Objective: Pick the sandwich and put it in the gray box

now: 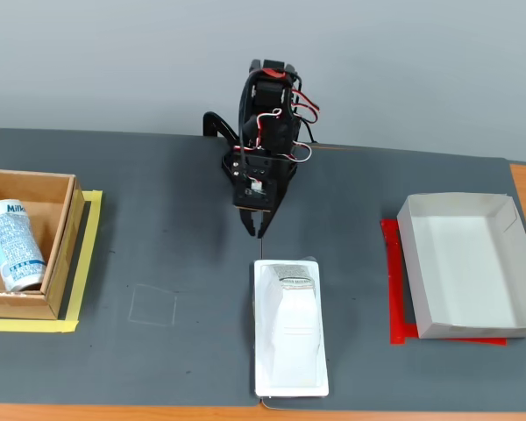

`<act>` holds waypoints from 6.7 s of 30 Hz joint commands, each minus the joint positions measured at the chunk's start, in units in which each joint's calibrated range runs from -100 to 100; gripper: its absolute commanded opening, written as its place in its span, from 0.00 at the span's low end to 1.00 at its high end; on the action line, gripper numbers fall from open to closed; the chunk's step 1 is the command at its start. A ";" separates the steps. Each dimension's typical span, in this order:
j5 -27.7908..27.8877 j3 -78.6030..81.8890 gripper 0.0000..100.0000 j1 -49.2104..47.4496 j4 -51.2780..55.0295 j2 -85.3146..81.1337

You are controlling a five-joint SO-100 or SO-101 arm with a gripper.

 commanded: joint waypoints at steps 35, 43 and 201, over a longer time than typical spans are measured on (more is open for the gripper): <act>-5.63 -58.73 0.35 -19.20 8.74 62.46; -2.77 -65.24 0.35 -19.95 8.65 67.88; -14.49 -86.23 0.08 -35.91 16.20 71.36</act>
